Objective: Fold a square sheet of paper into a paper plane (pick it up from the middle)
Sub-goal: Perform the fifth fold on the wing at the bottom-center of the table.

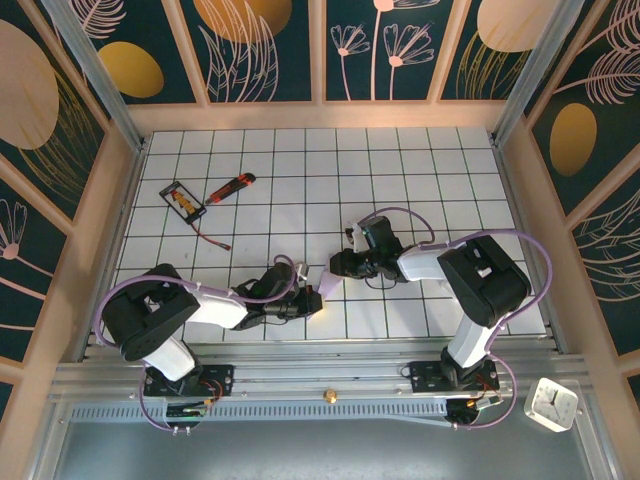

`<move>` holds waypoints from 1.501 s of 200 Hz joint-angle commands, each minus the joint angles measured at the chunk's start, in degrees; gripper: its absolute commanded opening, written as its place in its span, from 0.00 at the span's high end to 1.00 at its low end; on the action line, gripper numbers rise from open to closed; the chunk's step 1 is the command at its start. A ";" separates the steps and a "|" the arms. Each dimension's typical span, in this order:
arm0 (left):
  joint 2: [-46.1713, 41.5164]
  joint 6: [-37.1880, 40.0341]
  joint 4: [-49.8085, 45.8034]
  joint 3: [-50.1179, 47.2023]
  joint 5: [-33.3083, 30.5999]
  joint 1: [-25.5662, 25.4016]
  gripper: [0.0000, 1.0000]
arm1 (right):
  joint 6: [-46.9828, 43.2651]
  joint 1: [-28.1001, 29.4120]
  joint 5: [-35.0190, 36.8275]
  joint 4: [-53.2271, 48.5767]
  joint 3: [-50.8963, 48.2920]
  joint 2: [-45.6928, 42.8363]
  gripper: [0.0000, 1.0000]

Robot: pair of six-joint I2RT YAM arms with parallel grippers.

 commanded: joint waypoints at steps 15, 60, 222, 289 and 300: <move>-0.89 0.87 -6.56 -2.34 1.25 0.43 1.00 | -1.30 -0.29 3.93 -3.94 -1.82 2.69 0.73; -0.90 4.97 -14.65 -2.02 2.87 0.39 1.00 | -1.30 -0.28 4.11 -4.20 -1.65 3.14 0.73; -9.79 11.13 -34.03 -4.36 1.90 -0.79 1.00 | -1.56 -0.27 4.73 -5.29 -1.48 3.17 0.73; -18.55 13.40 -32.53 3.97 4.73 -0.82 1.00 | -1.64 -0.20 4.64 -5.26 -1.29 3.04 0.73; -18.60 11.32 -27.46 4.21 6.28 -0.82 1.00 | -1.63 -0.21 4.56 -5.27 -1.21 3.04 0.73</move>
